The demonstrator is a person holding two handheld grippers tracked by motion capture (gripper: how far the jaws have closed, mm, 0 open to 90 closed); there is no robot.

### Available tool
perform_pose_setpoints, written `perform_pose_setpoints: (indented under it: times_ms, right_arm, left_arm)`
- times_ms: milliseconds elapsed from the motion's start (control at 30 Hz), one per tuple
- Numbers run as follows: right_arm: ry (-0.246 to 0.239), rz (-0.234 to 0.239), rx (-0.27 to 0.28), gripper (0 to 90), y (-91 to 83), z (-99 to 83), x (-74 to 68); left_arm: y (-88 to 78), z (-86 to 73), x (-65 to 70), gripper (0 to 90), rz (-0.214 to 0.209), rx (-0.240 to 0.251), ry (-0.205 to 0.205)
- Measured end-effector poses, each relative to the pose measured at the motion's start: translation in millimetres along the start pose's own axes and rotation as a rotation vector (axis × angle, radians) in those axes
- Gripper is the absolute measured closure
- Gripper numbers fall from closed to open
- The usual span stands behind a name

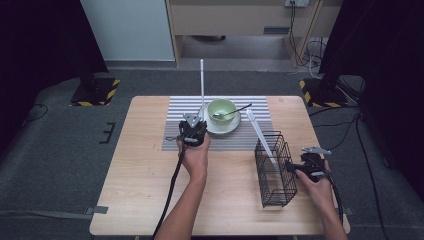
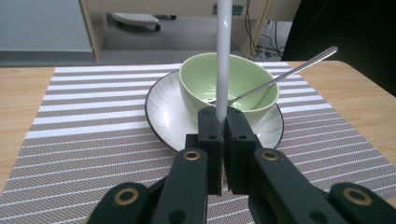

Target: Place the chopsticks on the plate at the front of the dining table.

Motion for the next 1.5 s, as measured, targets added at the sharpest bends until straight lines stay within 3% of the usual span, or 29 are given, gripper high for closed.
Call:
perform_pose_setpoints:
  times_ms: [267, 567, 767, 1500]
  right_arm:
    - [0.0, 0.001, 0.0, 8.0, 0.0, 0.0, 0.0]
    - [-0.001, 0.001, 0.0, 8.0, 0.0, 0.0, 0.0]
    - [-0.001, 0.001, -0.001, 8.0, 0.0, -0.1, 0.0]
    - [-0.004, 0.005, -0.002, 7.9, 0.0, -0.1, -0.5]
  left_arm:
    - [10.5, -11.0, 4.5, 86.5, 0.011, -0.049, 0.021]
    - [18.4, -19.0, 8.8, 86.4, 0.009, -0.086, 0.0]
    - [22.3, -23.8, 8.7, 86.4, 0.016, -0.106, 0.011]
    - [25.2, -33.7, 4.9, 86.2, 0.021, -0.134, -0.026]
Point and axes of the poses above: each handheld gripper's, and its own axes: y roughly forward along the jaws, z roughly out of its top, x roughly to its right, the point moved 8 cm from there along y, roughly forward along the jaws, and after that the axes turned 13 degrees about z, right-handed, at the moved point
